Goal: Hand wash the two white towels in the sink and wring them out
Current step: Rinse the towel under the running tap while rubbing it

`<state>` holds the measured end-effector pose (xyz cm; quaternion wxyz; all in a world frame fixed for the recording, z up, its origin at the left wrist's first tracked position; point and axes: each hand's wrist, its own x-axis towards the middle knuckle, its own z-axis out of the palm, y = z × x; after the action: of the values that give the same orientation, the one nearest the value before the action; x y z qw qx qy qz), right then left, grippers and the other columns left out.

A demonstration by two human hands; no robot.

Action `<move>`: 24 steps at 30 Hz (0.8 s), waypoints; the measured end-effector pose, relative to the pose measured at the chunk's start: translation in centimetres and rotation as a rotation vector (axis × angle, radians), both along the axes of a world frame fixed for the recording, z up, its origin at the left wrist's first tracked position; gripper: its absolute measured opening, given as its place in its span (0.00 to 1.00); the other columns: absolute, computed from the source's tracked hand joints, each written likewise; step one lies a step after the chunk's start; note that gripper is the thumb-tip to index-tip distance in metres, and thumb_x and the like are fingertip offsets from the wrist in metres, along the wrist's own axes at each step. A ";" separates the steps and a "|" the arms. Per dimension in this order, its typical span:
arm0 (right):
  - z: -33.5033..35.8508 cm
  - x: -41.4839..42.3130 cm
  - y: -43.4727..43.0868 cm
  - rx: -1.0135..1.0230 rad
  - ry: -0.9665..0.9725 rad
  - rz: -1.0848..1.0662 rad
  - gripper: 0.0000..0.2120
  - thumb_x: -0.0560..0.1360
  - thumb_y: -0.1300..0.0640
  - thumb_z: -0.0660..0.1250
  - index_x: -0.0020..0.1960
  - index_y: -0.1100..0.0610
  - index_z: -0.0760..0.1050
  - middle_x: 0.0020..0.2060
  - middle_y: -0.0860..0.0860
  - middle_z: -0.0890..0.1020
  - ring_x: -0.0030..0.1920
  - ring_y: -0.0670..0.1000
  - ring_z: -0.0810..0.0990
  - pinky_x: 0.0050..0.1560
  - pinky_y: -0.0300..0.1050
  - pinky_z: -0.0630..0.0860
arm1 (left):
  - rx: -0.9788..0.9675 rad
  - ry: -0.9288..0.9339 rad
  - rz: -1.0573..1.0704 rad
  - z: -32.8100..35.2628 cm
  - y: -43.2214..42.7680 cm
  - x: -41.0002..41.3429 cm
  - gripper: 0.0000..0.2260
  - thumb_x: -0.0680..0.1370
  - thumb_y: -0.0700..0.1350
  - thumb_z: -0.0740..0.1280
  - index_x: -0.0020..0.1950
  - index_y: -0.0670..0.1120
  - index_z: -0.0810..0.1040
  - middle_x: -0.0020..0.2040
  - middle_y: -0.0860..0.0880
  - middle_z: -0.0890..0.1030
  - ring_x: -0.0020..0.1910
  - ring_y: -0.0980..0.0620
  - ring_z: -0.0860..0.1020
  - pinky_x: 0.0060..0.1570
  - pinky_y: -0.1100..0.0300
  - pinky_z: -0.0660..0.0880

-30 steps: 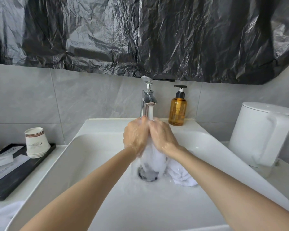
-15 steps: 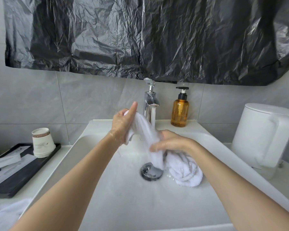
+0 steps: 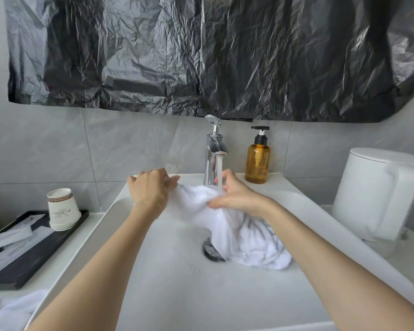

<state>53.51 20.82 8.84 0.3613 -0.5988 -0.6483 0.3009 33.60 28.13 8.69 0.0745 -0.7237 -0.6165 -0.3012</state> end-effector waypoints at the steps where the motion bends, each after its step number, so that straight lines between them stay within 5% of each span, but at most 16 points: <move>1: -0.2 -0.4 0.1 0.038 -0.034 -0.022 0.27 0.70 0.60 0.74 0.60 0.58 0.59 0.44 0.50 0.68 0.41 0.46 0.69 0.39 0.39 0.68 | -0.084 0.091 0.006 -0.4 0.1 0.1 0.16 0.81 0.60 0.58 0.53 0.51 0.79 0.53 0.47 0.82 0.58 0.44 0.76 0.54 0.54 0.62; 4: -0.8 -0.8 0.4 0.087 -0.080 -0.024 0.28 0.73 0.58 0.73 0.59 0.57 0.55 0.42 0.45 0.64 0.40 0.41 0.66 0.35 0.33 0.65 | -0.292 0.090 -0.149 -0.9 0.0 1.2 0.16 0.82 0.56 0.59 0.61 0.48 0.77 0.61 0.44 0.78 0.61 0.42 0.76 0.56 0.54 0.69; 7: -1.2 -0.8 0.5 0.097 -0.027 -0.002 0.28 0.72 0.58 0.73 0.57 0.57 0.53 0.47 0.50 0.64 0.47 0.46 0.68 0.45 0.39 0.68 | -0.453 -0.387 -0.582 -0.6 -1.6 3.4 0.19 0.83 0.56 0.54 0.64 0.46 0.76 0.61 0.49 0.78 0.64 0.48 0.75 0.63 0.57 0.67; 9: -1.0 -0.5 0.2 0.085 0.029 -0.007 0.28 0.70 0.58 0.73 0.55 0.55 0.53 0.47 0.53 0.66 0.45 0.47 0.69 0.43 0.39 0.69 | -0.589 -0.473 -0.738 -0.8 -2.9 4.8 0.23 0.82 0.61 0.51 0.67 0.49 0.74 0.61 0.55 0.76 0.66 0.53 0.72 0.66 0.60 0.63; 13: 0.2 0.4 -0.4 0.050 0.016 -0.037 0.27 0.67 0.57 0.72 0.55 0.52 0.57 0.45 0.54 0.70 0.41 0.49 0.69 0.41 0.44 0.68 | -0.487 -0.305 -0.699 -1.7 -2.2 4.9 0.18 0.81 0.60 0.57 0.51 0.48 0.77 0.42 0.51 0.78 0.46 0.51 0.76 0.45 0.62 0.68; 15: 0.4 1.0 -0.7 0.062 -0.156 -0.034 0.27 0.65 0.56 0.73 0.55 0.50 0.59 0.45 0.53 0.70 0.39 0.49 0.69 0.38 0.45 0.67 | -0.413 -0.271 -0.664 -1.2 -1.9 4.6 0.19 0.79 0.60 0.60 0.37 0.47 0.72 0.31 0.53 0.70 0.33 0.53 0.68 0.32 0.65 0.62; 19: -0.7 1.2 -1.1 -0.097 -0.486 -0.004 0.30 0.65 0.53 0.73 0.62 0.47 0.61 0.45 0.49 0.72 0.38 0.50 0.74 0.32 0.43 0.70 | -0.288 -0.328 -0.626 -0.3 -2.1 4.5 0.23 0.78 0.61 0.64 0.34 0.44 0.65 0.30 0.51 0.60 0.31 0.51 0.58 0.29 0.60 0.56; 21: -0.7 1.3 -0.9 -0.092 -0.436 -0.015 0.21 0.61 0.48 0.71 0.52 0.42 0.70 0.47 0.48 0.75 0.43 0.51 0.78 0.37 0.46 0.75 | -0.232 -0.382 -0.615 0.0 -2.1 4.6 0.24 0.77 0.61 0.64 0.33 0.45 0.63 0.31 0.51 0.59 0.33 0.50 0.57 0.31 0.57 0.55; 24: 0.5 2.0 -0.9 -0.051 -0.095 -0.011 0.17 0.59 0.53 0.70 0.48 0.50 0.76 0.43 0.49 0.80 0.44 0.50 0.79 0.44 0.45 0.73 | -0.181 -0.401 -0.613 0.3 -1.9 4.3 0.24 0.79 0.60 0.63 0.32 0.46 0.61 0.31 0.49 0.60 0.33 0.49 0.59 0.30 0.58 0.58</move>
<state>55.52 19.87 9.38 0.3165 -0.6248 -0.6537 0.2866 37.94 26.19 9.01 -0.2055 -0.8049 -0.3977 -0.3895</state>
